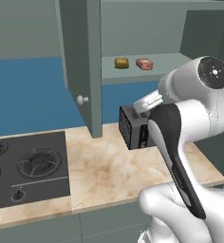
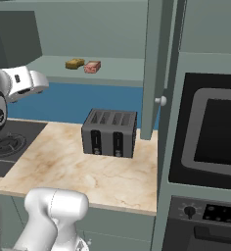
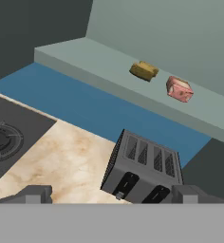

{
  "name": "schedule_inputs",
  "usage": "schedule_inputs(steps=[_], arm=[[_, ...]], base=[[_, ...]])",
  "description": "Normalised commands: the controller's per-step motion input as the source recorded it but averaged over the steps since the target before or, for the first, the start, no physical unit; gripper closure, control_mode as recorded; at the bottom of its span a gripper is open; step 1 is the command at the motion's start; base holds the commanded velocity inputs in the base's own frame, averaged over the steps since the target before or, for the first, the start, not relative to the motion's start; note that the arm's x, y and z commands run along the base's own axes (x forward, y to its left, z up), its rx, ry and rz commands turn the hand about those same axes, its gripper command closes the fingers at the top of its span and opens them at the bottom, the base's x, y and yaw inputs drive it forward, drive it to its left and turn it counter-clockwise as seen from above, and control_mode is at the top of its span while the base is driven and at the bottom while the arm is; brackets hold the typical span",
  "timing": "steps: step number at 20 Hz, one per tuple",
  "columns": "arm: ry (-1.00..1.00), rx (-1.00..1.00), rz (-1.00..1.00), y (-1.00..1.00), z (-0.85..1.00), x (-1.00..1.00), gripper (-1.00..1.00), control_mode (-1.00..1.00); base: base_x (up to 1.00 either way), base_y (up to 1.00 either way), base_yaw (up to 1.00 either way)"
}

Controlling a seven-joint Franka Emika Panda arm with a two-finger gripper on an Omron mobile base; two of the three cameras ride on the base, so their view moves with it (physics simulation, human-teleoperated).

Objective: Pick up the bar soap and sponge from the sink, and place them back in the cabinet, and close the cabinet doors.

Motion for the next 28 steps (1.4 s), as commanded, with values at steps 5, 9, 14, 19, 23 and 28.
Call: schedule_inputs(steps=[5,9,14,19,23,28], arm=[[0.0,-0.06,0.07,0.0,0.02,-0.68,-1.0,-1.0],[0.05,-0.02,0.0,0.01,0.24,-0.55,-1.0,-1.0],[0.09,-0.04,0.0,0.15,0.3,-0.45,-1.0,-1.0],[0.09,-0.07,0.0,0.24,0.26,-0.43,-1.0,-1.0],[0.01,-0.1,0.0,0.1,0.02,-0.49,-1.0,-1.0],[0.0,-0.1,0.0,0.08,0.0,-0.47,-1.0,-1.0]], base=[[0.0,0.0,0.0],[0.0,0.0,0.0],[0.0,0.0,0.0],[0.0,0.0,0.0],[0.0,0.0,0.0],[0.0,0.0,0.0]])
